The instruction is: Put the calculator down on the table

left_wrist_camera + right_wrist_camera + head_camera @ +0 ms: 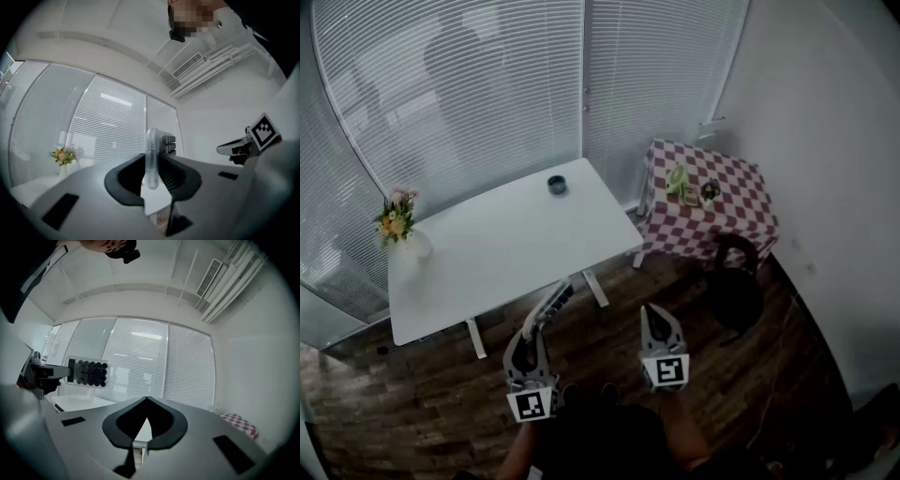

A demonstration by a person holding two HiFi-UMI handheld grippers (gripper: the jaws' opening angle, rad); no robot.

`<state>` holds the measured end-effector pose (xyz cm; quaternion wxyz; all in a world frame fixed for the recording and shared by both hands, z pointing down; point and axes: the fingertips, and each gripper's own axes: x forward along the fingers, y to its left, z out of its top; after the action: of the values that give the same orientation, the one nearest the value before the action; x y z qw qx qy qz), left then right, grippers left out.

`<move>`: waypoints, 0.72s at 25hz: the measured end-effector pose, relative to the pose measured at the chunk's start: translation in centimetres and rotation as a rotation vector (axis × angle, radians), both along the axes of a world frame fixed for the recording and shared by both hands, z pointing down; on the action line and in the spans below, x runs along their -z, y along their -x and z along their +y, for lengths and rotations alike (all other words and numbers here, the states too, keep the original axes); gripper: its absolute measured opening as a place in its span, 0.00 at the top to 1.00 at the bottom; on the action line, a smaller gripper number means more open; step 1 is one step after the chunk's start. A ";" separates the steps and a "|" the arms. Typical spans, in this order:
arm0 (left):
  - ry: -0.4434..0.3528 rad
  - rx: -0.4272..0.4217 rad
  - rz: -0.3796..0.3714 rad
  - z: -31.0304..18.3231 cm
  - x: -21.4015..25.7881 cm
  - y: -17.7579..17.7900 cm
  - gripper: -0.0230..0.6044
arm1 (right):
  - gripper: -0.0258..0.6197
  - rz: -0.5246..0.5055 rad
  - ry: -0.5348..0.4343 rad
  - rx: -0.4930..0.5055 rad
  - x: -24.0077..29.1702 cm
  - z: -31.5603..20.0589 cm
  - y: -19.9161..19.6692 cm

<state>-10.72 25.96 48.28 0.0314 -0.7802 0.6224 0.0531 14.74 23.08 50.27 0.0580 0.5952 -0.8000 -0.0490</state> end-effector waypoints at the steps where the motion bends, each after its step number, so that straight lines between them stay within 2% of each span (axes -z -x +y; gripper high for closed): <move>1: 0.003 0.001 -0.002 0.0 -0.1 -0.1 0.83 | 0.95 0.001 0.002 0.000 -0.1 0.0 -0.1; 12: -0.004 -0.001 -0.004 0.0 0.1 -0.9 0.83 | 0.95 0.015 0.000 0.020 0.0 0.1 -0.6; 18: 0.009 0.020 -0.006 -0.3 -0.5 -1.8 0.83 | 0.95 -0.054 -0.011 0.060 0.0 -0.5 -1.8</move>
<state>-8.88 25.61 48.73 0.0303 -0.7741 0.6305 0.0474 16.50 22.56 50.30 0.0316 0.5724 -0.8185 -0.0387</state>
